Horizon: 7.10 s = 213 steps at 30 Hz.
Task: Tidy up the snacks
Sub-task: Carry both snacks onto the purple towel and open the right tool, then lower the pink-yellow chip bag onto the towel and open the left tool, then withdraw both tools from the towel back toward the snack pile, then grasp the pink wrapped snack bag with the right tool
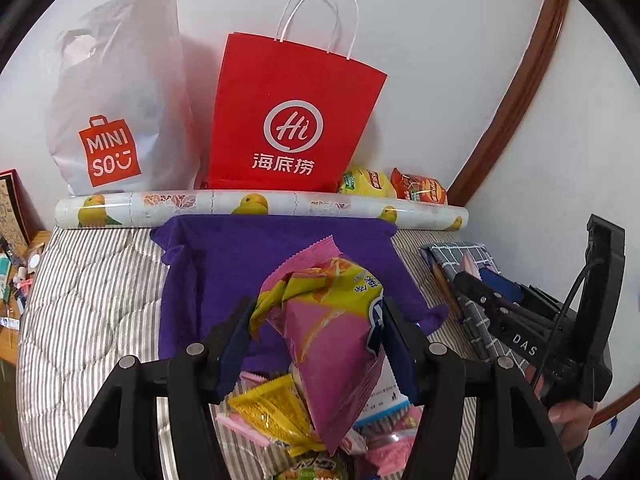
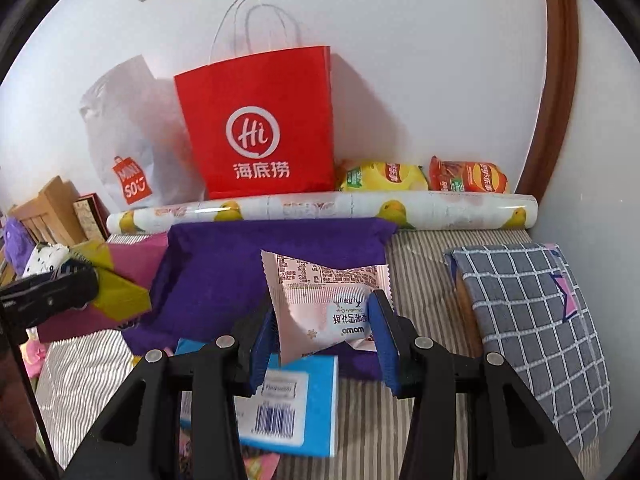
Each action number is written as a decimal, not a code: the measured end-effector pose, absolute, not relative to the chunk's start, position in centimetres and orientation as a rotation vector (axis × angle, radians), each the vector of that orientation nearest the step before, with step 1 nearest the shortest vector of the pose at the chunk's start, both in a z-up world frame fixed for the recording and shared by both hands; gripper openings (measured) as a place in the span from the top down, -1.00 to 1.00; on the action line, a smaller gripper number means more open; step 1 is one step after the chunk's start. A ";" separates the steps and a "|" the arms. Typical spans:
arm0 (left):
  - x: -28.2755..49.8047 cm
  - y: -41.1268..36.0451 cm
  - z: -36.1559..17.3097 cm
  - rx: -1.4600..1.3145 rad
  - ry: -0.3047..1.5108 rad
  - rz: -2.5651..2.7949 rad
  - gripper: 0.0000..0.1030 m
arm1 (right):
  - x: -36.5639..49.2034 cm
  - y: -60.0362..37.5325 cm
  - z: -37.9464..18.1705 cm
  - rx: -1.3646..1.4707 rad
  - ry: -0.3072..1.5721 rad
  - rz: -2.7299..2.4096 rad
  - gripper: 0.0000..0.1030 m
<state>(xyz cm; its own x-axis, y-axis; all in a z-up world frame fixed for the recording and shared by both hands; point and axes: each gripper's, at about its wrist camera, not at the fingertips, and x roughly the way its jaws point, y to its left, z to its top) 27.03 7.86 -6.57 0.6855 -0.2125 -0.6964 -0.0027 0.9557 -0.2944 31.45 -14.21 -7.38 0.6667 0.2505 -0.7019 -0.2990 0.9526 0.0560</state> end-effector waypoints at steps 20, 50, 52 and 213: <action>33.5 8.8 -7.5 -0.231 0.844 -0.085 -0.15 | 37.1 -11.6 -7.8 -0.051 0.738 0.342 0.13; 39.9 11.5 -15.3 -0.200 1.002 -0.001 -0.15 | 43.8 -9.4 -17.0 -0.140 0.955 0.397 0.12; 39.9 11.6 -15.5 -0.205 1.010 -0.001 -0.16 | 44.0 -9.4 -17.2 -0.136 0.964 0.393 0.12; 14.2 6.8 -19.0 -0.134 1.094 -0.018 0.00 | 14.7 -18.3 -15.6 0.134 0.904 0.334 0.18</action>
<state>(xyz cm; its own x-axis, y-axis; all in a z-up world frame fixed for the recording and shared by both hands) 14.24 6.82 -19.01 0.4598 -0.0811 -0.8843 -0.0514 0.9917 -0.1177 14.70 -18.28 -15.62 0.5716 0.3392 -0.7472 -0.2277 0.9404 0.2527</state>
